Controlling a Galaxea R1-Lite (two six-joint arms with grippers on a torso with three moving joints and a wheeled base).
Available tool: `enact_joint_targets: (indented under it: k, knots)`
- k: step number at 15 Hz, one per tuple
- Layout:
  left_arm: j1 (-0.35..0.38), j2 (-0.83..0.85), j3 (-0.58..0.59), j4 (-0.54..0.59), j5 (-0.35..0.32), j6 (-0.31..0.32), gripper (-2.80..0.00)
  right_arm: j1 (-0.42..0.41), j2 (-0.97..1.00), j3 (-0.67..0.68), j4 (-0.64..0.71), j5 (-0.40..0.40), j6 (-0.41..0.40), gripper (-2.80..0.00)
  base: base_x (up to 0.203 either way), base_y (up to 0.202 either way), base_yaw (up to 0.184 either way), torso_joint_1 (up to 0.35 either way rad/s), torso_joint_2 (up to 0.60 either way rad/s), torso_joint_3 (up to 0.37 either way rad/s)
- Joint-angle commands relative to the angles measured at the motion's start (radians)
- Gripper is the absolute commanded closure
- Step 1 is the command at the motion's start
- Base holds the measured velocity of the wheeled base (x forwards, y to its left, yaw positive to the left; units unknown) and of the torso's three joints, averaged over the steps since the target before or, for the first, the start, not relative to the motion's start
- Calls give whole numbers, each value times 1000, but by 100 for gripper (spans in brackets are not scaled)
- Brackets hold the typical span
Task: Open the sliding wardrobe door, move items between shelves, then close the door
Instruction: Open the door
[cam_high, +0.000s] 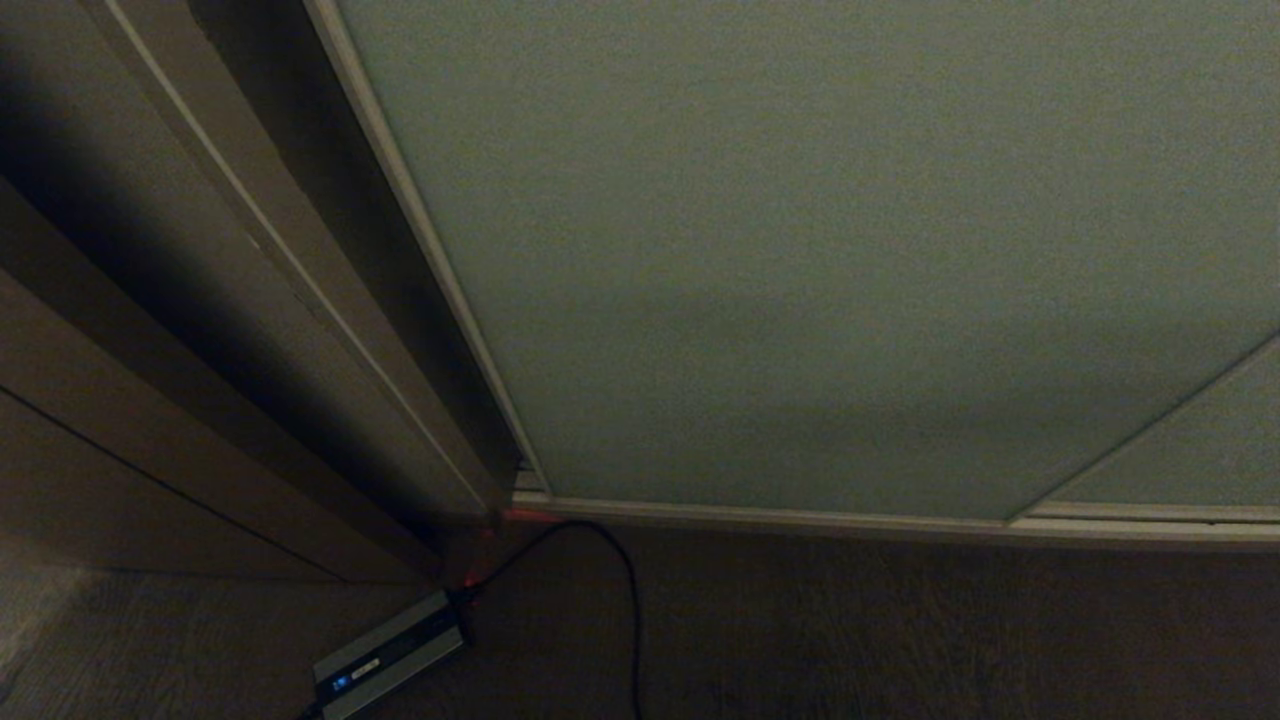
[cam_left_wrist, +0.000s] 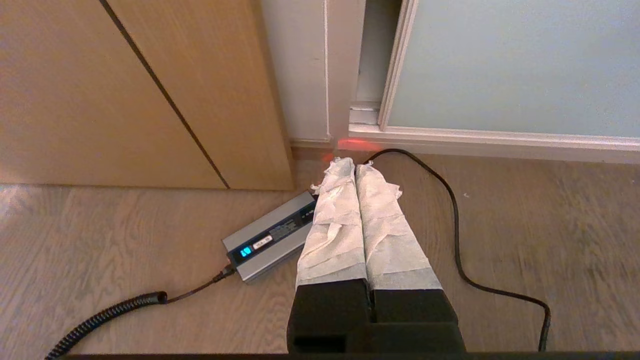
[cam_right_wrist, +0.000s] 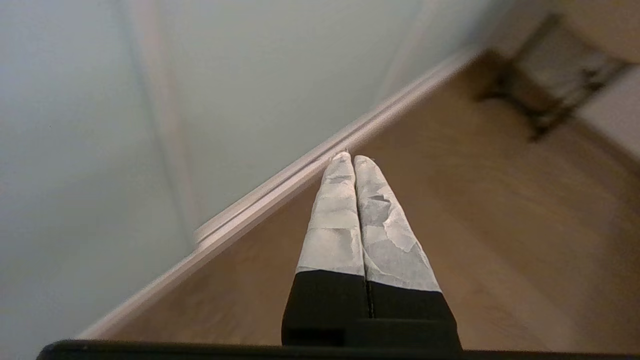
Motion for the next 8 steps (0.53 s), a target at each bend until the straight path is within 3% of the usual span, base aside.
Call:
enact_joint_targets:
  k: [1,4,8]
  knots:
    - [0,-2,0,0,0,-1,0,90,-46,26,2,-2,-4,0,0,0,0,0,0,0]
    - [0,-2,-1,0,0,-1,0,337,-220,135,25,16,-71,0,0,0,0,0,0,0]
    - [0,-2,0,0,0,-1,0,494,-526,292,184,115,-122,0,0,0,0,0,0,0]
